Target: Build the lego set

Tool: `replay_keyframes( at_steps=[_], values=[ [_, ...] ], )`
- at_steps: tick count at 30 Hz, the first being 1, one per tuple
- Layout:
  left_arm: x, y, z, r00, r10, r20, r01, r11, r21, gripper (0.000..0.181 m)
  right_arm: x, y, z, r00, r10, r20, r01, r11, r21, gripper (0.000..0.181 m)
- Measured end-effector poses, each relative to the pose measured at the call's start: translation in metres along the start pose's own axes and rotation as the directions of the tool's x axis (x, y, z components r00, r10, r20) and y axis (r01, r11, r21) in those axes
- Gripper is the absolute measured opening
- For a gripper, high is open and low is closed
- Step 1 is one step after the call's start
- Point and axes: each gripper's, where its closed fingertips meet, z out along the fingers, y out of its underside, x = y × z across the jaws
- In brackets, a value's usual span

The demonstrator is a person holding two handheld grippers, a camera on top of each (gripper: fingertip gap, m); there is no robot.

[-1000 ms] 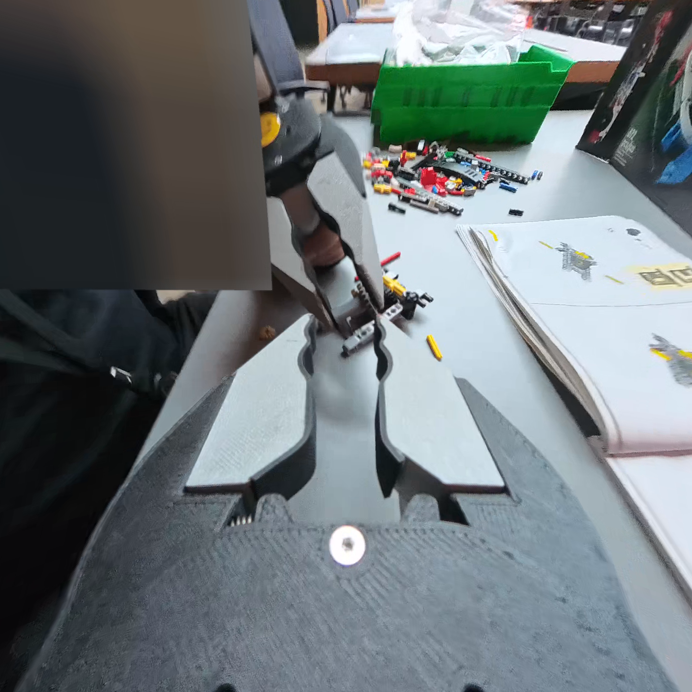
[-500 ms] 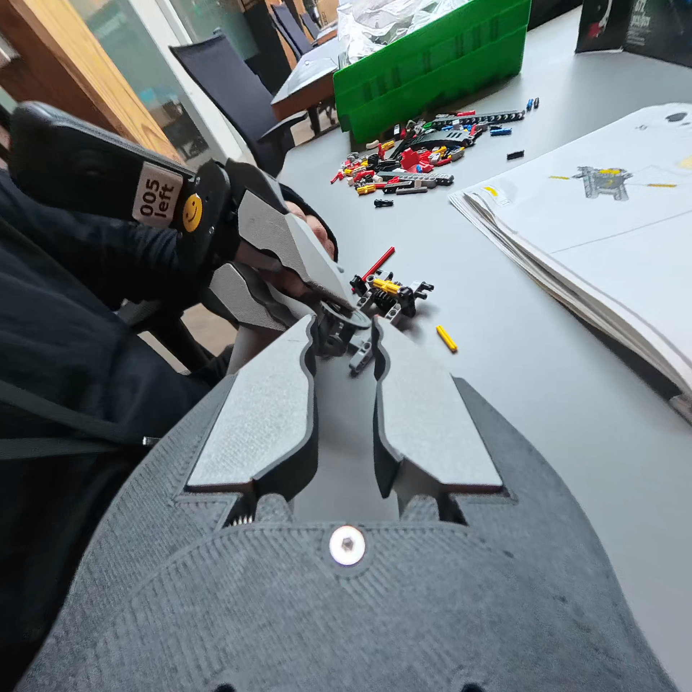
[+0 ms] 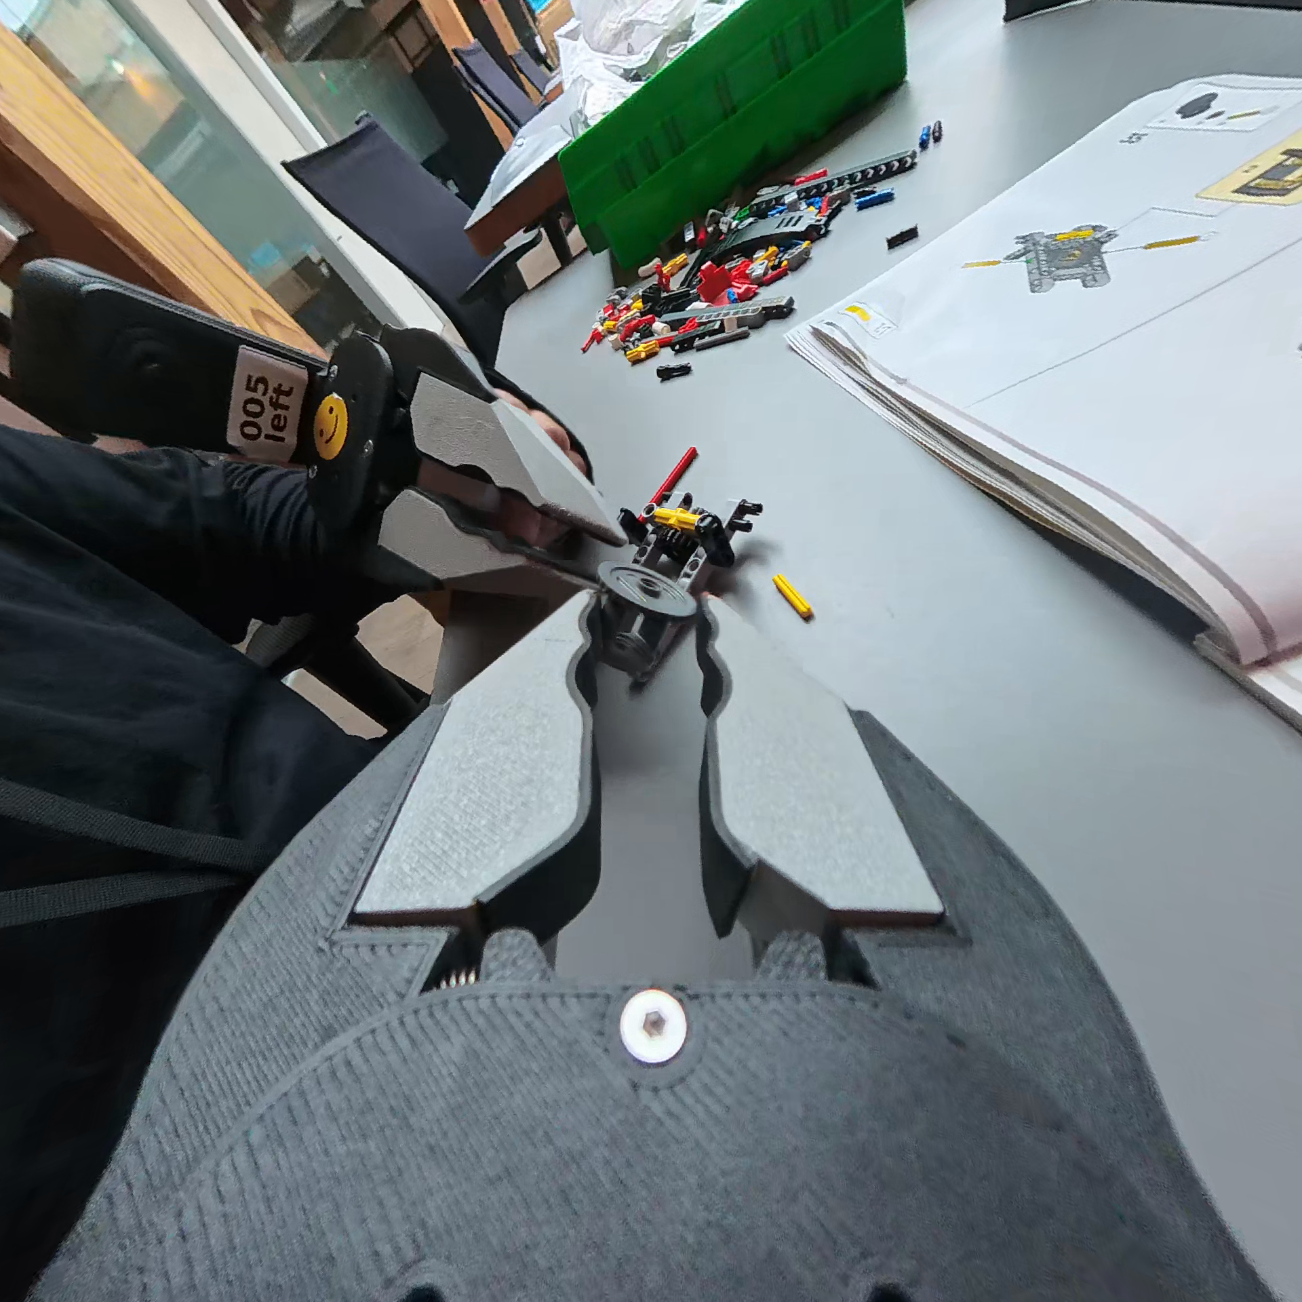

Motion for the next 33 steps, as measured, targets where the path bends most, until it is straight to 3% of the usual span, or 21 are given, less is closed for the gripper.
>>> replay_keyframes(
  at_steps=[4, 10, 24, 33],
  values=[
    [0.001, 0.002, 0.001, 1.000, 0.023, 0.004, -0.023, 1.000, -0.013, 0.001, -0.001, 0.002, 0.005, 0.998, 0.056, 0.008, -0.055, 0.998, -0.006, 0.023],
    [0.001, 0.004, 0.003, 1.000, 0.024, 0.003, -0.024, 0.999, -0.026, 0.007, 0.001, 0.002, 0.007, 0.995, 0.101, -0.004, -0.101, 0.995, 0.011, 0.023],
    [-0.002, 0.005, 0.002, 0.999, 0.044, 0.030, -0.043, 0.998, -0.040, 0.000, 0.011, -0.001, 0.010, 0.967, 0.256, -0.017, -0.254, 0.964, 0.077, 0.022],
    [-0.005, 0.009, 0.005, 0.999, 0.023, 0.043, -0.020, 0.998, -0.062, 0.008, 0.010, 0.000, 0.011, 0.965, 0.262, -0.015, -0.260, 0.963, 0.076, 0.022]
  ],
)
